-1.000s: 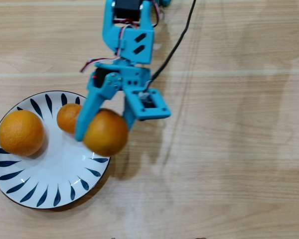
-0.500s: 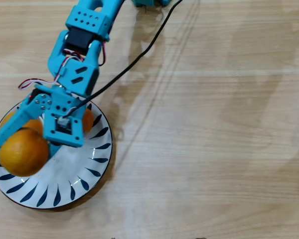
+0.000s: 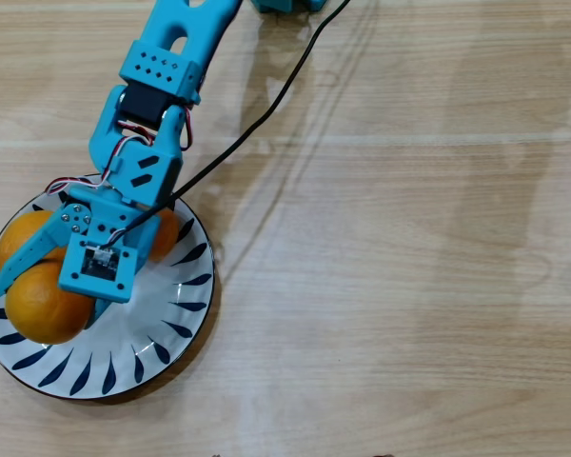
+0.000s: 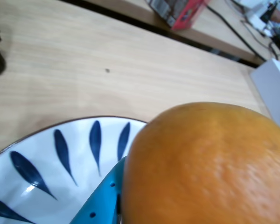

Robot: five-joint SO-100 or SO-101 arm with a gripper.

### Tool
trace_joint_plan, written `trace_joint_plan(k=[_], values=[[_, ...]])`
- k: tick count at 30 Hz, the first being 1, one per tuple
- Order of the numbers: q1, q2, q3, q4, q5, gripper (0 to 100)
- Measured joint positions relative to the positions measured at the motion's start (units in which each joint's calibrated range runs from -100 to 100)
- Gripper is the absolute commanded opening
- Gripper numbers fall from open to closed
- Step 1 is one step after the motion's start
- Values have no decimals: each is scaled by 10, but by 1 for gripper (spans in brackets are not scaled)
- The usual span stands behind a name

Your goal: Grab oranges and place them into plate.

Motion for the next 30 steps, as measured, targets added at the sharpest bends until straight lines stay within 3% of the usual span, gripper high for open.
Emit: trace_joint_plan(k=[14,16,20,23,25,30], values=[[-41,-55,82,-4,-47,46],[-41,-82,104,-4,-47,40],[-43,-154,179,-5,-45,17],[-55,-229,254,-5,-13,1],[-60,-284,307,-5,23,4],[-97,-441,463,-5,122,2]])
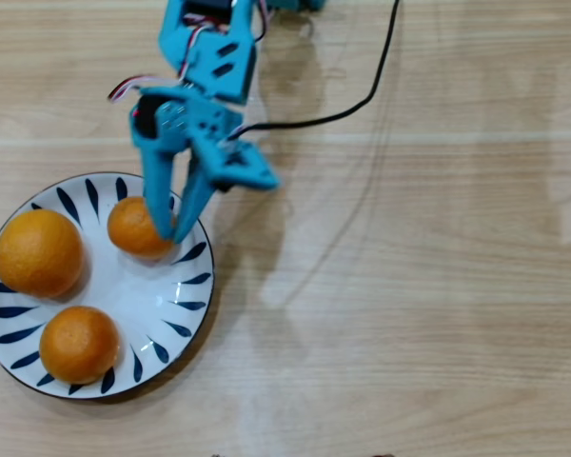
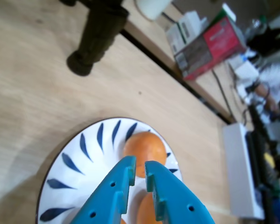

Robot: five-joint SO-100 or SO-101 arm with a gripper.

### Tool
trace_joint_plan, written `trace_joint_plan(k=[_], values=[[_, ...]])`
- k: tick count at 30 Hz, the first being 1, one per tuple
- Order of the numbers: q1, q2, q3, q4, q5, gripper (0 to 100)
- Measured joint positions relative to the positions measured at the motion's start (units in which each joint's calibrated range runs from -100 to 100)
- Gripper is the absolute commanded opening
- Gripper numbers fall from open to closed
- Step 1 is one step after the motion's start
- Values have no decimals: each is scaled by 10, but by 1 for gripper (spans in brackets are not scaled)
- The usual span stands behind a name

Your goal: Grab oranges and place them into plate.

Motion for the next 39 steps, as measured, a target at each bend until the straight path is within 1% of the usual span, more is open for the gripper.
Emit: trace_joint_plan(k=[8,12,15,18,20,24,26,30,33,39], values=[[-97,-312,325,0,132,2],[-133,-471,483,0,173,2],[-154,-573,582,3,180,2],[-155,-661,645,51,182,2],[-156,-718,670,97,183,2],[-158,-800,700,184,204,2],[-160,-856,717,248,216,2],[-160,-945,748,359,219,2],[-158,-959,763,395,220,2],[-160,-962,798,402,238,2]])
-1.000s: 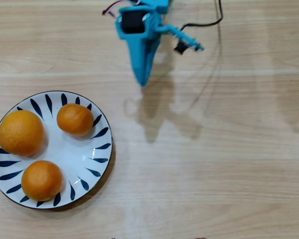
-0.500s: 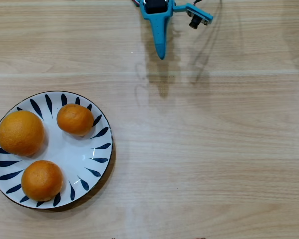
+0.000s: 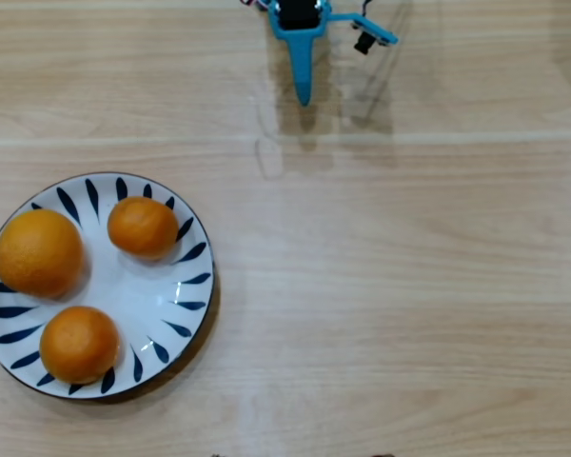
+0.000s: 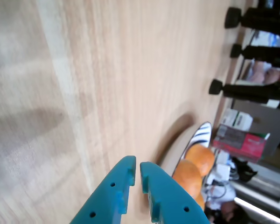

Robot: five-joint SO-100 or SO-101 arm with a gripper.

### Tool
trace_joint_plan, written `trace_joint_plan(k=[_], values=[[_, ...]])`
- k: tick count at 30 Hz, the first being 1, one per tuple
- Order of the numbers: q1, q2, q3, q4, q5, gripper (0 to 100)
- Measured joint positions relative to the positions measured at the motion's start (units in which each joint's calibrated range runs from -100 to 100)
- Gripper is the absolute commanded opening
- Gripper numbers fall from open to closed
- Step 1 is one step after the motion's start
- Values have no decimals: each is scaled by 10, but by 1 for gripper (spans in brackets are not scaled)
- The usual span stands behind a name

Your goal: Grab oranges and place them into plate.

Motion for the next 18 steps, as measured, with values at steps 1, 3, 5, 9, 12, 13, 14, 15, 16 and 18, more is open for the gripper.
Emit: trace_joint_plan(k=[1,3,5,9,12,13,14,15,16,18], values=[[0,0,0,4,4,2],[-4,0,0,16,8,2],[-7,0,0,30,9,2],[-6,0,0,63,9,2],[-6,0,0,65,9,2],[-6,0,0,65,9,2],[-6,0,0,65,9,2],[-6,0,0,65,9,2],[-6,0,0,65,9,2],[-6,0,0,65,9,2]])
